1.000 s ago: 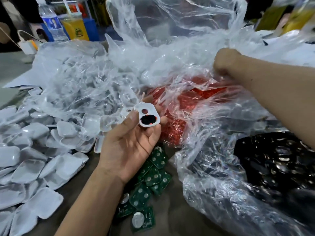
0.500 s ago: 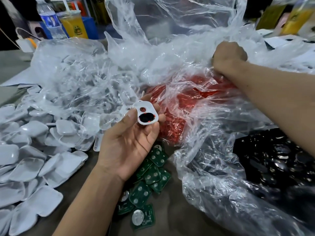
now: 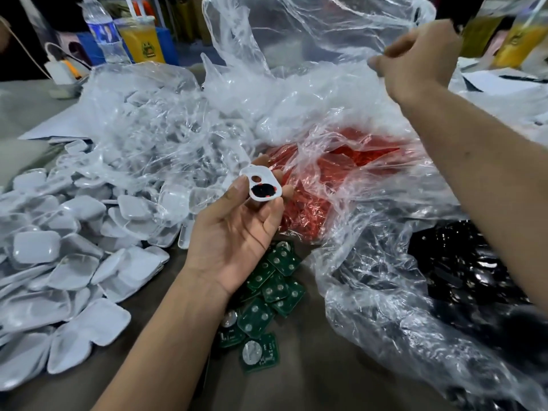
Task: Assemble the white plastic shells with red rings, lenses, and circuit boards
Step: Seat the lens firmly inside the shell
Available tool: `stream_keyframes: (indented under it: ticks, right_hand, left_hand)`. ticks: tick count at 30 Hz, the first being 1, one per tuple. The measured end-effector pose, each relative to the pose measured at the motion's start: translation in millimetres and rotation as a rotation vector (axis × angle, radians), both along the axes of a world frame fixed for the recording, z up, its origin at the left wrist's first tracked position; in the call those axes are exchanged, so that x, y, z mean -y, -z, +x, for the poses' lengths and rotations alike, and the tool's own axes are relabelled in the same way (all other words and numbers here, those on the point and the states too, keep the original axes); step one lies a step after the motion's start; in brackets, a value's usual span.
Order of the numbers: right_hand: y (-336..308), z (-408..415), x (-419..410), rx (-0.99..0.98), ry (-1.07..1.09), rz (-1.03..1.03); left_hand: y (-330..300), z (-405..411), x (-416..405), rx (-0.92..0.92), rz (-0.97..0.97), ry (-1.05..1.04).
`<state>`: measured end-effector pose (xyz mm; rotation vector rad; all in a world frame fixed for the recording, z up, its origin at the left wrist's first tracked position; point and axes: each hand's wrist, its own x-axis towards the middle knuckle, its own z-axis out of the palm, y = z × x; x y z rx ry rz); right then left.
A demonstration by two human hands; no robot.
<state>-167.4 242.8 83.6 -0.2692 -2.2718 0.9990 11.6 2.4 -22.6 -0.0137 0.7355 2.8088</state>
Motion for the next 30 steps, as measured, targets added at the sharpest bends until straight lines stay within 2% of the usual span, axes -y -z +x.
stream_keyframes:
  ticks: [3, 5, 7, 10, 15, 22, 27, 30]
  right_hand:
    - [2.7, 60.6, 52.3, -0.098, -0.362, -0.474]
    - [18.6, 103.7, 81.9, -0.061, -0.611, -0.643]
    - [38.0, 136.8, 96.7, -0.054, -0.757, -0.624]
    - [65.3, 159.9, 103.4, -0.052, -0.831, -0.530]
    - [92.2, 166.6, 88.2, 0.015, -0.847, -0.364]
    - [99.5, 166.7, 83.0, -0.118, -0.787, -0.275]
    - [99.5, 167.1, 83.7, -0.128, -0.826, -0.320]
    - [99.6, 166.6, 83.5, -0.126, -0.871, -0.425]
  left_hand:
    - [1.1, 0.1, 1.7, 0.002, 0.032, -0.015]
    - [1.9, -0.2, 3.5, 0.002, 0.033, -0.039]
    - [1.1, -1.6, 2.4, 0.024, 0.028, -0.081]
    - [1.6, -3.5, 5.2, 0.064, 0.023, -0.148]
    - [1.7, -3.7, 7.3, 0.076, 0.035, -0.176]
    - [2.8, -2.5, 7.4, 0.058, 0.010, -0.159]
    - [4.7, -3.2, 7.3, 0.020, -0.043, -0.143]
    - [7.0, -4.1, 7.6, 0.001, -0.066, -0.106]
